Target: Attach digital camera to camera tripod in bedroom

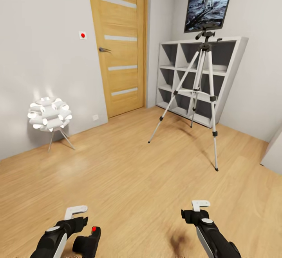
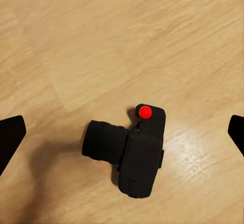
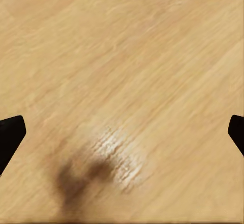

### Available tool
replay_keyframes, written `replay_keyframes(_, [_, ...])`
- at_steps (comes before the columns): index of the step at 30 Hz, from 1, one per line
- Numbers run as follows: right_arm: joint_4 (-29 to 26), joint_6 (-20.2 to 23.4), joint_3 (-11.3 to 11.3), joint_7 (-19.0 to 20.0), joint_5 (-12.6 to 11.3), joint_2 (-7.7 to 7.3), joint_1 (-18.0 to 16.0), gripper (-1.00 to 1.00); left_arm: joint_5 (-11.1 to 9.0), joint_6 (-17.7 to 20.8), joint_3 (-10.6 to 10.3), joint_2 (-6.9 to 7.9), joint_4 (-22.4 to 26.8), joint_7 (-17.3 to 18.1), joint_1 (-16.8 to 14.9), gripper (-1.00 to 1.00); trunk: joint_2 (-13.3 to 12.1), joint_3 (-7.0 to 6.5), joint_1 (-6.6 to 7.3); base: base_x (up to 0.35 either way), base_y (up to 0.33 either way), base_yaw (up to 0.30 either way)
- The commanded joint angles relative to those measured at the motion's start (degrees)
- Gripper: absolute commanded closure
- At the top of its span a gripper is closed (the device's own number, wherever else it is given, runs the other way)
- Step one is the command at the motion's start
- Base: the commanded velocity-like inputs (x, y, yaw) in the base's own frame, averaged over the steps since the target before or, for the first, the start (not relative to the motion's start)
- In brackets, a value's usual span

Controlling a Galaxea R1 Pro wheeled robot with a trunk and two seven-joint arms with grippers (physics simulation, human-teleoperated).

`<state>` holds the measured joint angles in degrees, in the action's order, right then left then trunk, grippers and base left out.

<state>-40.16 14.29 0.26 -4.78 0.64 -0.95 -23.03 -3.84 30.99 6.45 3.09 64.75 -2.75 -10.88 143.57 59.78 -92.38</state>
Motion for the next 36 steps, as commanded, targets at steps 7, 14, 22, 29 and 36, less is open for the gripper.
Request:
replay_keyframes(7, [-0.15, 0.43, 0.08, -0.14, 0.18, 0.02, 0.0, -1.0, -0.45, 0.03, 1.31, 0.11, 0.45, -0.08, -0.02, -1.0, 0.12, 1.61, -0.17, 0.0, 0.0, 0.0])
replay_keyframes(14, [-0.18, 0.48, 0.14, -0.13, 0.24, 0.07, 0.0, -1.0, -0.52, 0.03, 2.91, 0.02, 0.48, 0.02, -0.02, -1.0, 0.21, 3.16, -0.35, 0.0, 0.0, 0.0])
replay_keyframes(22, [-0.18, 0.49, 0.09, -0.14, 0.24, 0.04, 0.0, -1.0, -0.54, 0.1, 3.03, -0.01, 0.48, 0.03, -0.02, -1.0, 0.32, 4.94, -0.55, 0.0, 0.0, 0.0])
replay_keyframes(29, [-0.19, 0.55, 0.14, -0.13, 0.24, -0.16, 0.0, -1.0, -0.53, 0.05, 3.04, -0.01, 0.51, 0.03, -0.02, -1.0, 0.41, 6.49, -0.73, 0.0, 0.0, 0.0])
replay_keyframes(36, [-0.26, 0.57, 0.17, -0.07, 0.29, -0.42, -0.01, -1.0, -0.51, -0.03, 3.03, -0.01, 0.47, 0.03, -0.02, -1.0, 0.51, 8.04, -0.91, 0.0, 0.0, 0.0])
